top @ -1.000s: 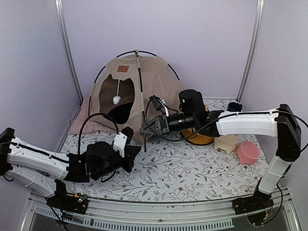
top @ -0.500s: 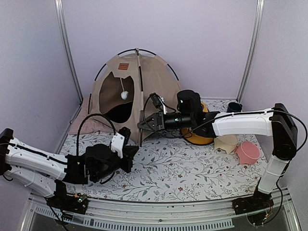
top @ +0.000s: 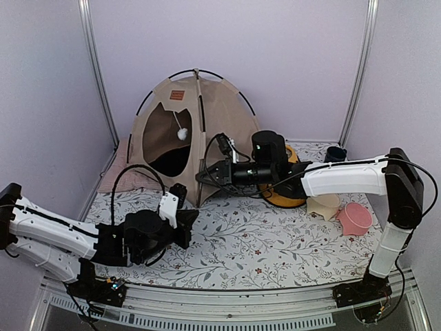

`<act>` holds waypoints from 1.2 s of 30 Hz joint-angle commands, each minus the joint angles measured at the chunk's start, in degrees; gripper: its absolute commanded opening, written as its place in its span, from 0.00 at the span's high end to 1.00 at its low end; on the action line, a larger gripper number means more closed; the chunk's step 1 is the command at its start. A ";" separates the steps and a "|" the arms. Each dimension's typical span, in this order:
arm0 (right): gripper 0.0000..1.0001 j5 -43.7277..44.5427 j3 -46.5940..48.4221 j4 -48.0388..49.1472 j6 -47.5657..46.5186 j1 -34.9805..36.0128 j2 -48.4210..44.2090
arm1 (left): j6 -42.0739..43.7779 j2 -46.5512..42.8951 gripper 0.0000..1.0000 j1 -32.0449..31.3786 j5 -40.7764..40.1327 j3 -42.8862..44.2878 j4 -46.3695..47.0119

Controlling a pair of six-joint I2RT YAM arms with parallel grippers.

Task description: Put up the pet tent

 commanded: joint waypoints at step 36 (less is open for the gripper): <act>1.00 20.87 4.30 9.30 9.03 -4.28 2.74 | -0.78 3.32 1.00 -7.76 6.78 -0.79 -7.59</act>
